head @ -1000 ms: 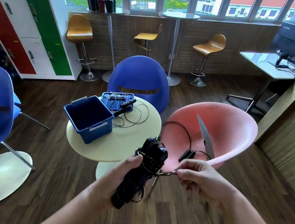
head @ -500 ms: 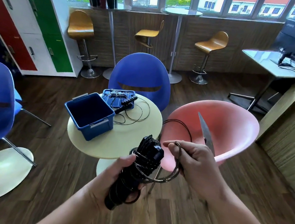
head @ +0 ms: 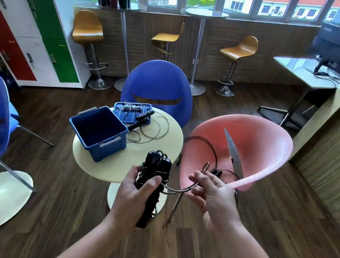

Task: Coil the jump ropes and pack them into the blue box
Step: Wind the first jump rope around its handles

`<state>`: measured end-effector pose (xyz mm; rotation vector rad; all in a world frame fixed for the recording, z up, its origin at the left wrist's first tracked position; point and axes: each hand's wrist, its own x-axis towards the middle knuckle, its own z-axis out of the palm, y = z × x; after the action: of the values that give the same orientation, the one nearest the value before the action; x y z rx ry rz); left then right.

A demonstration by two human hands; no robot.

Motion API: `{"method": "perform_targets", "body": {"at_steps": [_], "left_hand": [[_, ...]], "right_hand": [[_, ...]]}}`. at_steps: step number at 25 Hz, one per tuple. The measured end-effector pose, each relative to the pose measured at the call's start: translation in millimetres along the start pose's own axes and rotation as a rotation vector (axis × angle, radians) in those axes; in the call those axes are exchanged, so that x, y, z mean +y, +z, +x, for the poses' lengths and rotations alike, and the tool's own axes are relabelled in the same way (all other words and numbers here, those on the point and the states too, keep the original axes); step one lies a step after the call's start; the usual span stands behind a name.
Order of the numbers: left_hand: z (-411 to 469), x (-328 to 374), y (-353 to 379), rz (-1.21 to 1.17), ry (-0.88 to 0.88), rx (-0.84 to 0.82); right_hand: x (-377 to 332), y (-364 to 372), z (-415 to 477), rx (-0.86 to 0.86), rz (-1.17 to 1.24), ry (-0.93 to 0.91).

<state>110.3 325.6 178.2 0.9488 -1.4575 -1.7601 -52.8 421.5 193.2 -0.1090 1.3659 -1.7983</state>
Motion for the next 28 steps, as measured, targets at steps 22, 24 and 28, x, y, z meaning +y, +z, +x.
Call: {"method": "perform_targets", "body": {"at_steps": [22, 24, 28], "left_hand": [[1.3, -4.9, -19.8, 0.052, -0.080, -0.386], [2.2, -0.3, -22.0, 0.087, -0.072, -0.417], [1.0, 13.3, -17.5, 0.247, 0.018, -0.536]], "right_hand": [[-33.0, 3.4, -7.9, -0.560, -0.653, -0.435], [-34.7, 6.4, -10.0, -0.574, -0.720, -0.399], [-30.0, 17.6, -17.1, -0.487, -1.063, -0.566]]}}
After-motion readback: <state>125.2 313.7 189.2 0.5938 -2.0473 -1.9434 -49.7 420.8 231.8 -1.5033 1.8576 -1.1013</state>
